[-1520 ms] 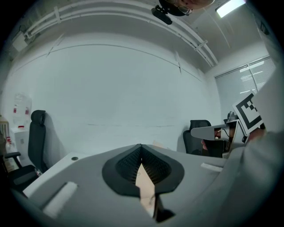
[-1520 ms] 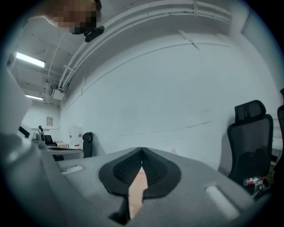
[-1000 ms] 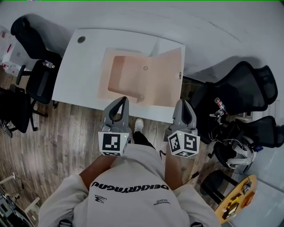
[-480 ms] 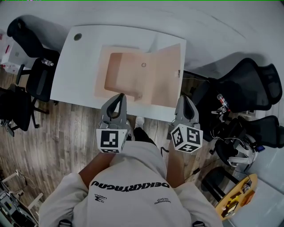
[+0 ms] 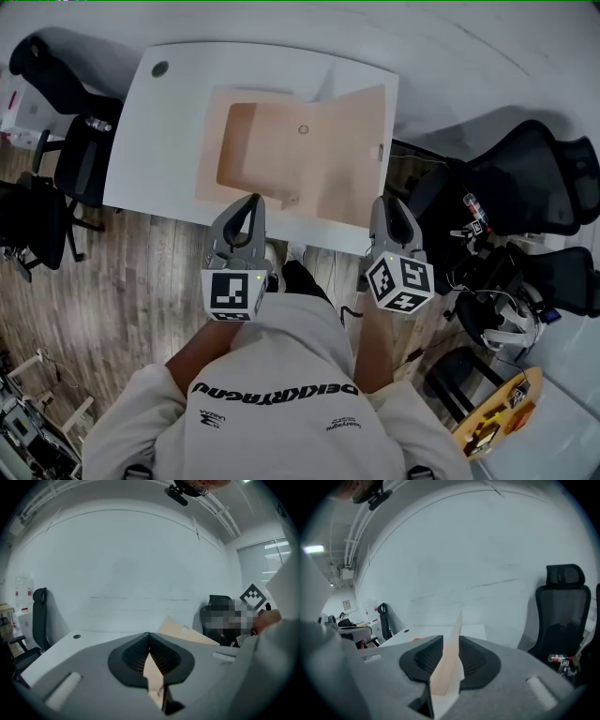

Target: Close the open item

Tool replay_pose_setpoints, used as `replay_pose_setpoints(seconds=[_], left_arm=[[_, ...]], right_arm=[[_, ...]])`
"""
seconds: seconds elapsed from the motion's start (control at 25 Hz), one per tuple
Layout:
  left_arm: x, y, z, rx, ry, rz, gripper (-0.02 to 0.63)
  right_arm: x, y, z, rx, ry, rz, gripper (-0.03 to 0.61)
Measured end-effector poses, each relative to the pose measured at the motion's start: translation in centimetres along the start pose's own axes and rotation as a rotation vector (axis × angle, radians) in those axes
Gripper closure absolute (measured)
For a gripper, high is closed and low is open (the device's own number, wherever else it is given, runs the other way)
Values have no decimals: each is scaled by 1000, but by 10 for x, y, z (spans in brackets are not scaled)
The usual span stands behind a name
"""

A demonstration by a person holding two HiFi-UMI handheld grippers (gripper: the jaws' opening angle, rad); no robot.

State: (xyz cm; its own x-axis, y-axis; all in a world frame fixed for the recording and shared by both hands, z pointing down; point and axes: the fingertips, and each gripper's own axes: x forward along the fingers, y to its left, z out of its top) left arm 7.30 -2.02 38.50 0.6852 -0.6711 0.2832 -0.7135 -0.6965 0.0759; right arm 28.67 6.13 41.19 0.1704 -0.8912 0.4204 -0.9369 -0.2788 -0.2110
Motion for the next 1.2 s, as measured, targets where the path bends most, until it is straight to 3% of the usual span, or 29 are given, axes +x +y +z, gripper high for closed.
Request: replay_pose_setpoints(seconds=[0.16,0.56,0.68,0.92,1.2], left_arm=[[3,0,-8,-5,23,8,614],[13,7,-16,-17,49,48,614],[14,7,-18,-20,55,58,614],[18,7,-19,-21,58,75,614],[13,9,-24,-23,67,102,614]], right_arm=[[7,-6,-10,42,44,35,453],[22,-11,-37,74,146,62,451],[24,-15,-41,86,160,66,460],[29,-15,-45,93,185,96,541],[28,-12,-41,91,182,122,558]])
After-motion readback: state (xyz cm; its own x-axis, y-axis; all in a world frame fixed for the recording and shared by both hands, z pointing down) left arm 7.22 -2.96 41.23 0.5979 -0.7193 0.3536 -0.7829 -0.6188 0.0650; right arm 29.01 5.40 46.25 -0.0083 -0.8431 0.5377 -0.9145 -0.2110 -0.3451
